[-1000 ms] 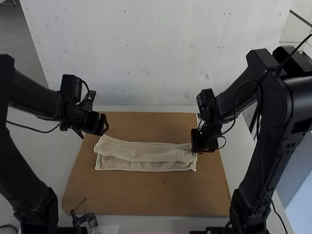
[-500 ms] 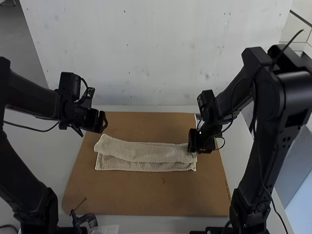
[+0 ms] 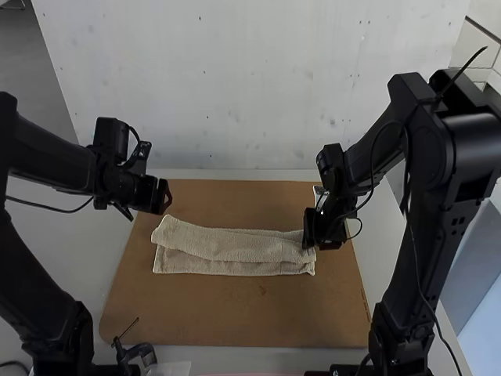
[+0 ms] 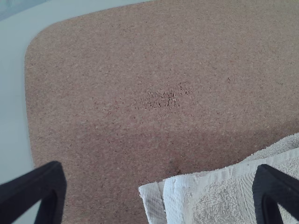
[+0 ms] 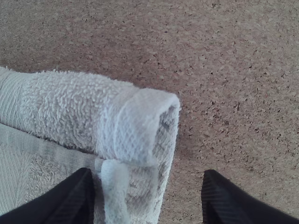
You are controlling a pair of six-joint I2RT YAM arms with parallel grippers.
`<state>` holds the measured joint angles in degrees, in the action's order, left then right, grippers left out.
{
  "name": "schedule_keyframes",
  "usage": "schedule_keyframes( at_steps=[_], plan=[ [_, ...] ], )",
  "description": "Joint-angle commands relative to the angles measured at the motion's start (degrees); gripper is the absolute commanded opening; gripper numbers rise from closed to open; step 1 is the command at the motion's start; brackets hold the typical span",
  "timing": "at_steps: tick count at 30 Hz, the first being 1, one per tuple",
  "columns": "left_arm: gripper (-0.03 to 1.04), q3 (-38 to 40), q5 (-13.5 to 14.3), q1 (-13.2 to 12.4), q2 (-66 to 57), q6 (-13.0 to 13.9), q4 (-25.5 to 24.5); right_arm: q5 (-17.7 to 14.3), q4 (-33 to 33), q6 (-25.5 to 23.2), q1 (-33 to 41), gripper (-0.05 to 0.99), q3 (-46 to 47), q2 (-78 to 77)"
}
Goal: Fold the towel.
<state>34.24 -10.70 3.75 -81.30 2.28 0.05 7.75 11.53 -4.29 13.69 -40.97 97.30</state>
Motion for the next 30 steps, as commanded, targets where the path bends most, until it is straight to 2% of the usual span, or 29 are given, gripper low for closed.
schedule_keyframes(
  at_steps=[1, 5, 11, 13, 17, 19, 22, 26, 29, 30],
  plan=[
    [0.88, -0.5, 0.1, -0.4, 1.1, 0.1, 0.6, 1.1, -1.1, -0.3, -0.8, 0.46, -1.0, 1.0],
    [0.88, -0.6, 0.1, -0.5, 1.1, 0.1, 0.6, 2.7, -3.1, -0.3, -0.7, 0.46, -1.5, 3.5],
    [0.88, -0.8, 0.0, -1.6, 1.6, 0.1, 0.7, 3.2, -4.5, -0.5, -0.6, 0.45, -2.4, 6.6],
    [0.88, -1.0, 0.0, -1.8, 2.3, 0.1, 1.0, 3.5, -5.7, -0.7, -0.7, 0.40, -2.4, 6.8],
    [0.88, -1.1, 0.0, -2.0, 2.5, 0.0, 1.3, 4.0, -6.1, -1.1, -0.8, 0.39, -2.7, 7.2],
    [0.88, -1.1, 0.0, -2.0, 2.5, 0.0, 1.6, 4.5, -6.5, -1.0, -0.8, 0.33, -2.7, 7.4],
    [0.88, -1.1, 0.0, -1.9, 2.5, -0.1, 1.7, 4.7, -7.0, -1.1, -0.9, 0.30, -2.7, 7.4],
    [0.88, -1.2, 0.0, -1.6, 2.2, -0.3, 1.9, 5.0, -8.2, -1.0, -1.1, 0.20, -2.6, 7.5],
    [0.88, -1.4, 0.0, -1.6, 2.1, -0.3, 1.9, 5.2, -8.7, -1.0, -1.4, 0.20, -2.6, 7.6],
    [0.88, -1.5, 0.0, -1.6, 2.1, -0.3, 2.0, 5.2, -8.9, -0.9, -1.4, 0.16, -2.5, 7.6]
  ],
)
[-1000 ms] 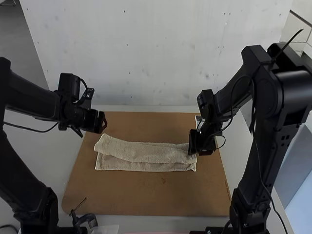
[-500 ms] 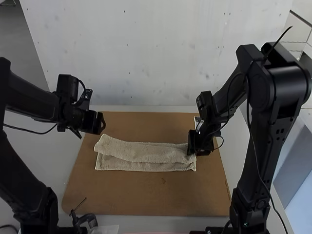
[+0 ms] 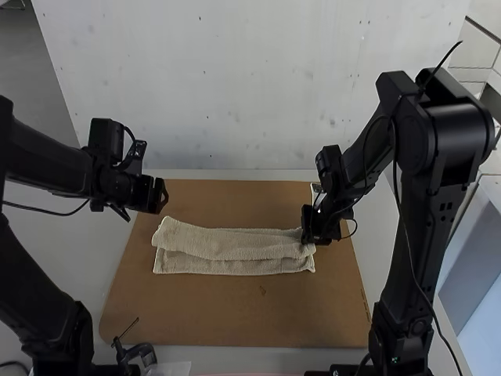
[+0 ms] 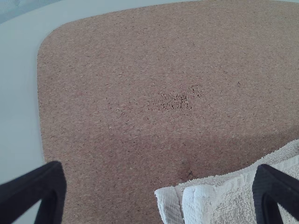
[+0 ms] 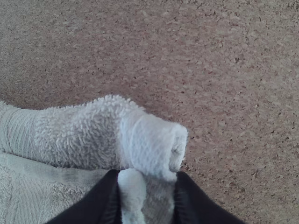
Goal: Fold the towel.
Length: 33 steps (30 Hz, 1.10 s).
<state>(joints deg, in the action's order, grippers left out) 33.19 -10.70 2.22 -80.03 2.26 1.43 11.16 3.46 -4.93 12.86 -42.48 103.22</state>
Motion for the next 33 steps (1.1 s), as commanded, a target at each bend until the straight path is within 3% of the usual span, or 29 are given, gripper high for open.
schedule_keyframes(
  at_steps=[1, 4, 20, 33],
  plan=[
    [0.88, -0.5, 0.0, 0.0, 0.8, -0.2, 0.6, 1.8, -1.5, -0.3, -0.7, 0.12, -0.9, 1.6],
    [0.88, -0.6, 0.0, 0.0, 0.8, -0.2, 0.6, 1.8, -3.4, -0.3, -1.5, 0.03, -0.5, 1.6],
    [0.88, -1.2, -0.1, -0.1, 0.3, -0.3, 1.8, 1.5, -4.0, 1.5, -5.9, 0.02, 1.5, -2.2],
    [0.88, -1.5, -0.1, 0.1, 0.3, -0.6, 1.9, 1.6, -4.5, 10.3, -17.5, 0.02, 2.7, -3.9]
  ],
)
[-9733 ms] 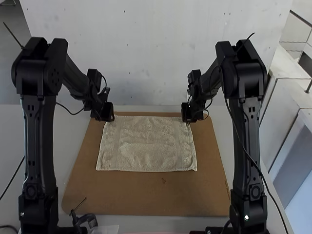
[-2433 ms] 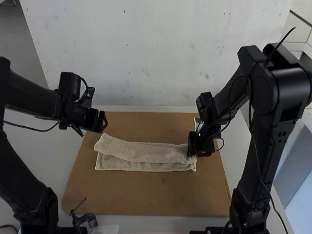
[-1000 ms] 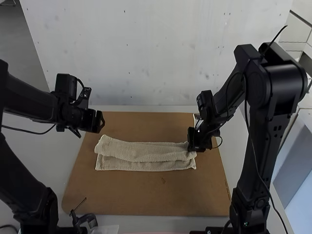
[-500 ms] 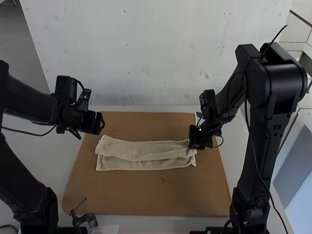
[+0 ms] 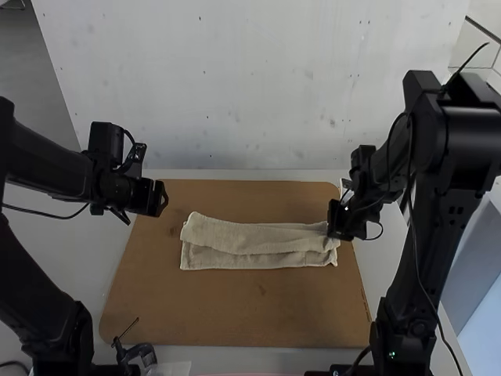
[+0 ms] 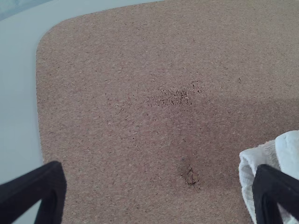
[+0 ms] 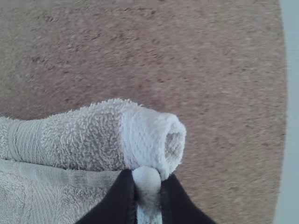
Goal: Fold the towel.
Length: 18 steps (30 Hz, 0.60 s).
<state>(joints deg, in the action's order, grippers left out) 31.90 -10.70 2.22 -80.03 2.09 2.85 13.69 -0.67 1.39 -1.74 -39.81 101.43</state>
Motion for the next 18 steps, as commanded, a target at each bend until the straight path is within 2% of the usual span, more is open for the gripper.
schedule_keyframes(
  at_steps=[1, 13, 18],
  plan=[
    [0.88, -0.1, -0.1, 0.1, 0.3, -0.4, 0.5, -0.9, -0.7, 4.7, -3.8, 0.02, 0.0, -2.1],
    [0.88, -0.2, -0.2, 0.3, 0.0, -0.9, 0.8, -0.9, -1.4, 13.6, -14.1, 0.02, -2.3, -1.6],
    [0.88, -0.3, -0.1, 0.6, -0.2, -1.2, 1.0, -0.9, -1.7, 15.2, -17.4, 0.02, -4.6, 0.1]
  ],
)
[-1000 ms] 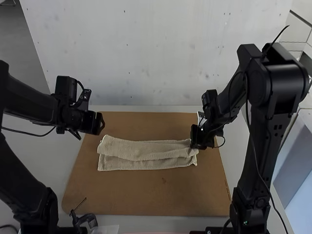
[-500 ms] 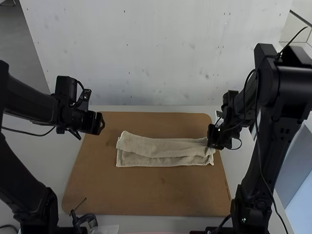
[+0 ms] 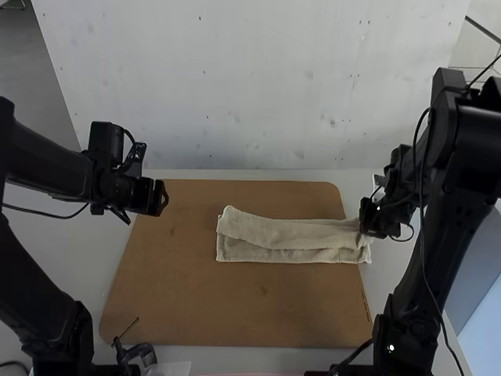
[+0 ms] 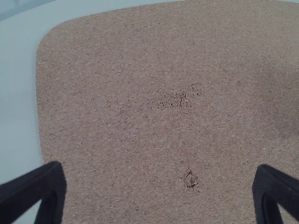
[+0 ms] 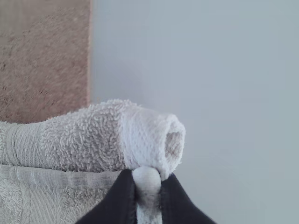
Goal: Fold the towel.
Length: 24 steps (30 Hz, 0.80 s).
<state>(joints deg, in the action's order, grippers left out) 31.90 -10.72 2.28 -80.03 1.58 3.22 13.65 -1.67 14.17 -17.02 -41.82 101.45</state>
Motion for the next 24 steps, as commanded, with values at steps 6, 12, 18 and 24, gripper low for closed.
schedule_keyframes(
  at_steps=[6, 12, 18, 24],
  plan=[
    [0.88, -0.3, -0.1, 0.5, -0.2, -0.7, 0.6, -0.8, -1.0, 3.9, -5.8, 0.02, -5.9, 2.0],
    [0.88, -0.3, -0.1, 0.5, -0.2, -0.7, 0.7, -0.8, -0.6, 6.0, -9.1, 0.02, -8.2, 3.2],
    [0.88, -0.3, -0.1, 0.6, -0.6, -0.8, 0.8, -0.8, 0.0, 7.7, -12.1, 0.02, -11.4, 5.1],
    [0.88, -0.3, -0.1, 0.6, -0.8, -0.7, 0.9, -1.9, 3.4, 10.0, -13.4, 0.02, -14.4, 6.4]
  ],
)
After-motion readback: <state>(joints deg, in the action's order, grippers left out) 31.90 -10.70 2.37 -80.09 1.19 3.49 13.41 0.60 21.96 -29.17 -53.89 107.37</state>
